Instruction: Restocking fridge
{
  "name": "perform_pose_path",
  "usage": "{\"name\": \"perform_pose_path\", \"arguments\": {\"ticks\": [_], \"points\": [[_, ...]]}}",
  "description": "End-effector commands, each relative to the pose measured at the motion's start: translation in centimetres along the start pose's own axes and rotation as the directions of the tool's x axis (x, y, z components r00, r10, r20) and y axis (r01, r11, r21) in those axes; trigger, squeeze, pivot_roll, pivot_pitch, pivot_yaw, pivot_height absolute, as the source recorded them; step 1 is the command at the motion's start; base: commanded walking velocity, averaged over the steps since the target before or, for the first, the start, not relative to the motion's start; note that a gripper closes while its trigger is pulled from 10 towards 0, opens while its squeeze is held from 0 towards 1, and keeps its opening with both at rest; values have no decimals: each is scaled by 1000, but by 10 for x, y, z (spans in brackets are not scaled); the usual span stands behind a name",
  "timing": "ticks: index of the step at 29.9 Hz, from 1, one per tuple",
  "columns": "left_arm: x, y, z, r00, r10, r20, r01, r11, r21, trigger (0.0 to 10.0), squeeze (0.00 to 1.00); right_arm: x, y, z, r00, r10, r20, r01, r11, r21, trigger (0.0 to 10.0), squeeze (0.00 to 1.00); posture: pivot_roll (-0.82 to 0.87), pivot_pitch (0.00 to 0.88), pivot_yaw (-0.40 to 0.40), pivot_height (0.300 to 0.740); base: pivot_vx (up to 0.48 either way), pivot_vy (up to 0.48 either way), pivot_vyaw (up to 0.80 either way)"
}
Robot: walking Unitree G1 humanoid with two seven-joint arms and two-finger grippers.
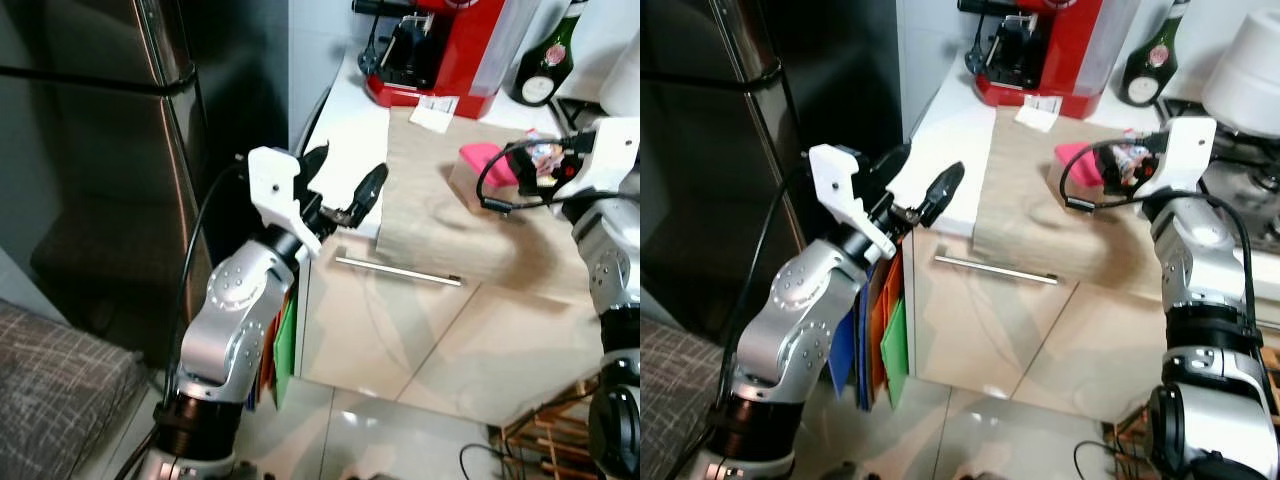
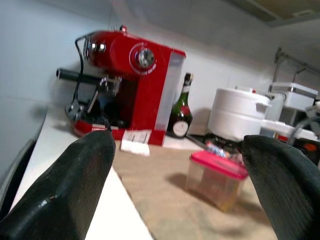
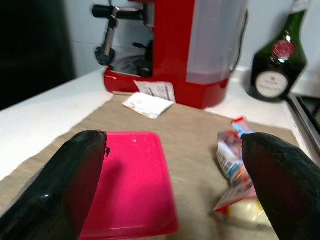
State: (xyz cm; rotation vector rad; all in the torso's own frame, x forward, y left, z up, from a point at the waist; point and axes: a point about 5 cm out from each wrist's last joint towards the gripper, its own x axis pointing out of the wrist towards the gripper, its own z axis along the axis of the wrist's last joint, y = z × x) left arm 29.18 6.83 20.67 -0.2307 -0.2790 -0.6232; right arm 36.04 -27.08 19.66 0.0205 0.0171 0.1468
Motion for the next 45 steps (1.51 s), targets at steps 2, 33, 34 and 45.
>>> {"name": "perform_pose_path", "arguments": {"ticks": [2, 33, 34, 45], "points": [[2, -5, 1, 1000, -14, 12, 14, 1000, -4, 10000, 0, 0, -5, 17, 999, 25, 33, -25, 1000, -1, 10000, 0, 32, 0, -66, 740, 413, 0, 0], [1, -4, -2, 999, -31, 15, 31, 1000, 1, 10000, 0, -13, 58, -7, 996, 89, -2, -87, 982, 168, 10000, 0, 27, 0, -69, 740, 0, 0, 0], [1, -4, -2, 999, -29, 16, 29, 1000, 1, 10000, 0, -13, 57, -7, 997, 80, -4, -78, 984, 160, 10000, 0, 27, 0, -69, 740, 0, 0, 0], [2, -4, -2, 999, -31, 18, 31, 1000, 0, 10000, 0, -8, 56, -14, 997, 70, -32, -66, 992, 106, 10000, 0, 31, 0, -71, 740, 0, 0, 0]]}}
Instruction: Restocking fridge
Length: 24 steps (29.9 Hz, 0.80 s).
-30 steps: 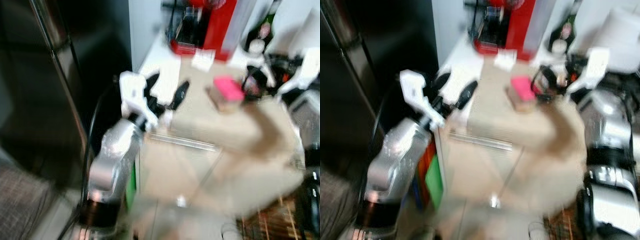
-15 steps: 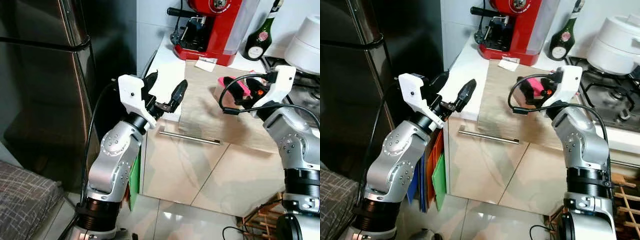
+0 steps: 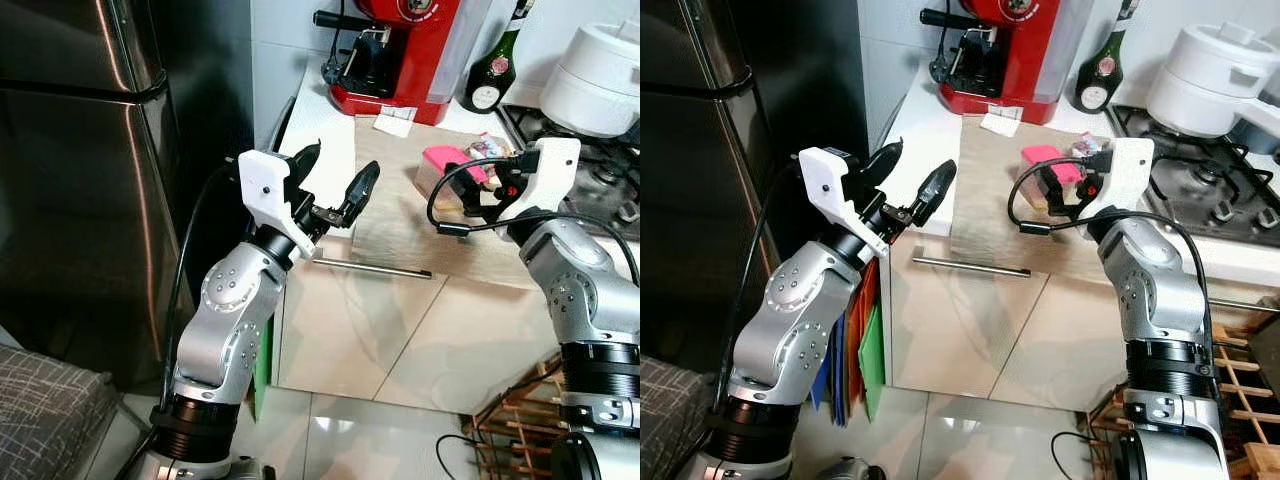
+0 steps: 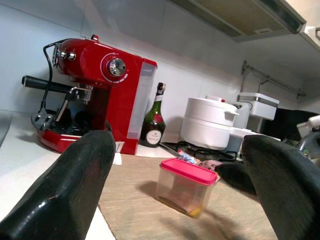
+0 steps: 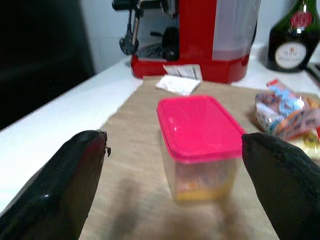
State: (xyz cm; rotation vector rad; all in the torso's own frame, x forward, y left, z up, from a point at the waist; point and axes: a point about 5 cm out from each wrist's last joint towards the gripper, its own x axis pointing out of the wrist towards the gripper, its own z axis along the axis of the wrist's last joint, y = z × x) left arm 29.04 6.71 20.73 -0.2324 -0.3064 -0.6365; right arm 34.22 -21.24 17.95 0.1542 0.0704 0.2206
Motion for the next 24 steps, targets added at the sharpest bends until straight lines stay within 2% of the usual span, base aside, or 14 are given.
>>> {"name": "perform_pose_path", "arguments": {"ticks": [1, 8, 19, 24], "points": [[2, -2, -2, 1000, -14, -6, 14, 1000, -5, 10000, 0, 1, -6, 5, 1000, -11, 4, 11, 999, -37, 10000, 0, 32, 0, -70, 740, 0, 0, 0], [1, -3, -2, 1000, -14, -8, 14, 1000, -6, 10000, 0, 7, -24, 8, 1000, 1, -11, -2, 997, -78, 10000, 0, 36, 0, -65, 740, 0, 0, 0], [-7, -4, 2, 1000, -5, -16, 5, 1000, -5, 10000, 0, 13, -33, 5, 999, 34, -29, -36, 996, -82, 10000, 0, 65, 0, -55, 740, 0, 0, 0], [-10, -4, 2, 1000, -1, -25, 1, 1000, -6, 10000, 0, 17, -31, 5, 997, 76, -23, -77, 995, -69, 10000, 0, 73, 0, -49, 740, 0, 0, 0]]}}
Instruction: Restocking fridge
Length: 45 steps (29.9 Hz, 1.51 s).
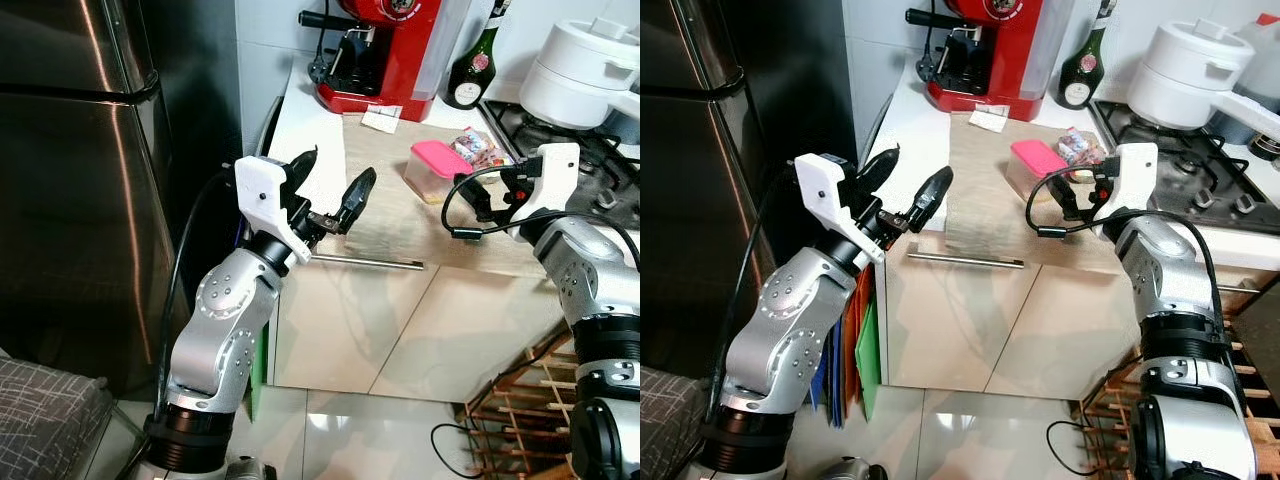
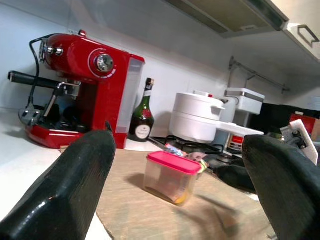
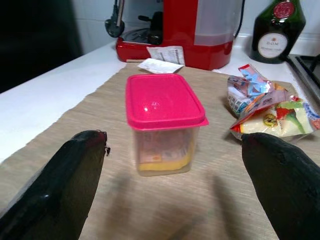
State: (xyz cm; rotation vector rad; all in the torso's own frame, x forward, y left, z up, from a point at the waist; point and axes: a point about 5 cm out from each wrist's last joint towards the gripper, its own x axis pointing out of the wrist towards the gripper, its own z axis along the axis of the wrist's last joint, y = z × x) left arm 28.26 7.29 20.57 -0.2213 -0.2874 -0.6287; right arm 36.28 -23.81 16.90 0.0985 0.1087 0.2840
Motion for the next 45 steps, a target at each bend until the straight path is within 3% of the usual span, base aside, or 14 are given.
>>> {"name": "perform_pose_path", "arguments": {"ticks": [1, 6, 10, 14, 18, 20, 23, 35, 38, 45], "points": [[0, -4, 0, 1000, -10, -5, 10, 1000, -13, 10000, 0, 2, 0, 10, 999, 27, 30, -26, 1000, -17, 10000, 0, 73, 0, -49, 740, 0, 0, 0], [-1, -6, 0, 1000, -11, -10, 11, 1000, -17, 10000, 0, 8, 1, 12, 999, 29, 25, -29, 999, -31, 10000, 0, 81, 6, -53, 740, 0, 0, 0], [-2, -5, 0, 1000, -1, -19, 2, 1000, 29, 10000, 0, 9, 0, 24, 989, -101, 108, 108, 992, -66, 10000, 0, 85, 0, -70, 740, 0, 0, 0], [0, 6, -4, 996, 83, -28, -80, 992, 101, 10000, 0, -16, 4, 25, 903, -322, 284, 367, 923, -120, 10000, 0, 51, 0, -82, 740, 0, 0, 0], [1, 7, -7, 994, 101, -28, -98, 992, 81, 10000, 0, -23, 10, 21, 881, -354, 315, 408, 904, -126, 10000, 0, 38, 0, -81, 740, 0, 0, 0], [6, 11, -12, 988, 144, -46, -142, 989, 49, 10000, 0, -30, 22, 9, 865, -367, 342, 434, 889, -143, 10000, 0, 20, 0, -68, 740, 0, 0, 0], [11, 21, -20, 971, 223, -84, -219, 974, 56, 10000, 0, -29, 34, -5, 867, -374, 330, 435, 891, -133, 10000, 0, 14, 0, -60, 740, 292, -366, 0], [16, 49, -24, 914, 392, -101, -380, 917, 124, 10000, 0, -15, 51, -4, 885, -344, 314, 396, 910, -119, 10000, 0, 25, 0, -39, 740, 377, -236, 505], [10, 60, -21, 881, 464, -92, -440, 876, 198, 10000, 0, -13, 58, -7, 902, -306, 303, 357, 925, -130, 10000, 0, 34, 0, -35, 740, 355, 0, 406], [10, 64, -9, 901, 433, -31, -417, 884, 210, 10000, 0, -21, 70, -11, 895, -297, 334, 352, 928, -120, 10000, 0, 28, 0, -21, 740, 0, 0, 0]]}}
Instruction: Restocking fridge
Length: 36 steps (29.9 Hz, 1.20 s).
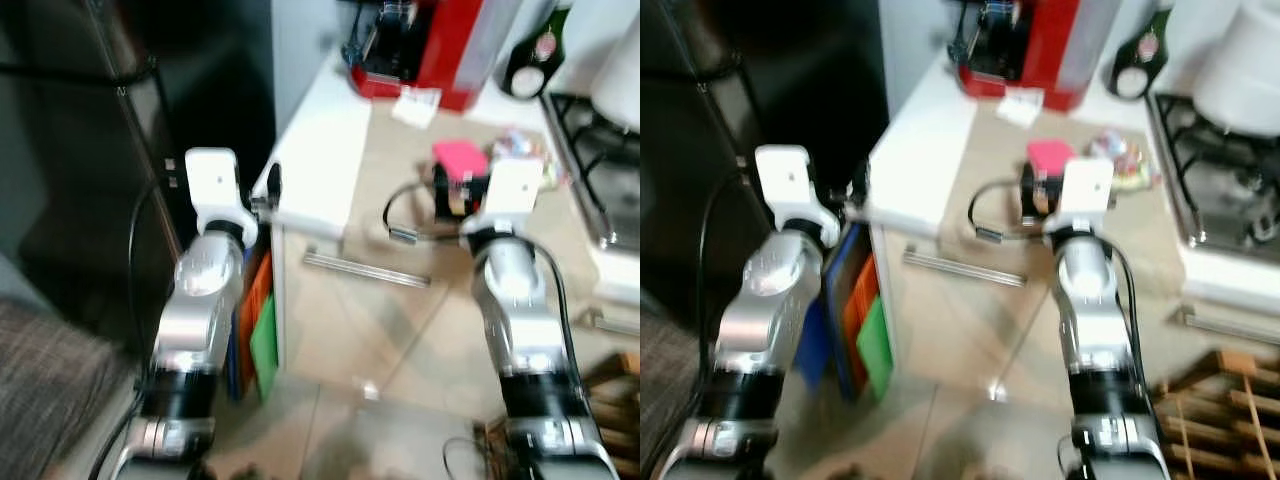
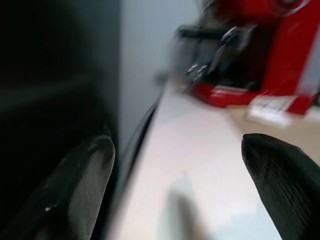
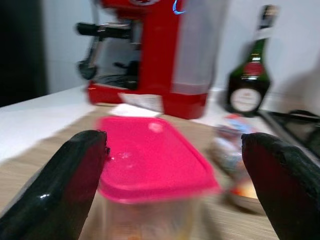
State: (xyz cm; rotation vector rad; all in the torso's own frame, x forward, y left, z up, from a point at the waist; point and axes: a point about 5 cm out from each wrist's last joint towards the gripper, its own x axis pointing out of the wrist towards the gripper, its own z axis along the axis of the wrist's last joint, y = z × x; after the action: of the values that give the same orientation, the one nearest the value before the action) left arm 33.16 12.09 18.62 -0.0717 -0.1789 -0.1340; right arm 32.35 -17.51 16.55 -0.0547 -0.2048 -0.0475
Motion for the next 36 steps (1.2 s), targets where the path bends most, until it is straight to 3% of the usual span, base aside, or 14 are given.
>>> {"name": "perform_pose_path", "arguments": {"ticks": [1, 8, 16, 21, 26, 31, 36], "points": [[2, -8, 9, 998, -44, 45, 44, 999, 6, 10000, 0, 0, -1, 4, 1000, -16, 19, 17, 1000, -7, 10000, 0, 24, 0, -18, 740, 0, 0, 0], [4, -22, 15, 992, -97, 77, 97, 995, 0, 10000, 0, 2, -2, 14, 998, -27, 60, 28, 999, -17, 10000, 0, 12, 0, -10, 740, 0, 0, 0], [5, -24, 12, 994, -88, 69, 89, 996, -20, 10000, 0, 14, -8, 15, 1000, 28, 9, -28, 999, 33, 10000, 0, 4, 0, -25, 740, 0, 0, 0], [5, -22, 10, 995, -83, 63, 85, 996, -19, 10000, 0, 17, 1, 9, 994, 94, -48, -89, 991, 100, 10000, 0, 7, 0, -28, 740, 0, 0, 0], [6, -22, 11, 995, -79, 64, 81, 997, -21, 10000, 0, 21, -9, 0, 995, -53, -86, 54, 998, 12, 10000, 0, 10, 0, -27, 740, 0, 0, 0], [6, -23, 11, 994, -89, 65, 91, 995, -28, 10000, 0, 27, -11, 0, 991, -111, -73, 107, 992, -60, 10000, 0, 10, 0, -25, 740, 0, 0, 0], [6, -23, 10, 994, -92, 63, 94, 995, -28, 10000, 0, 33, -5, -5, 988, -102, -115, 103, 995, 2, 10000, 0, 19, 0, -28, 740, 0, 0, 0]]}}
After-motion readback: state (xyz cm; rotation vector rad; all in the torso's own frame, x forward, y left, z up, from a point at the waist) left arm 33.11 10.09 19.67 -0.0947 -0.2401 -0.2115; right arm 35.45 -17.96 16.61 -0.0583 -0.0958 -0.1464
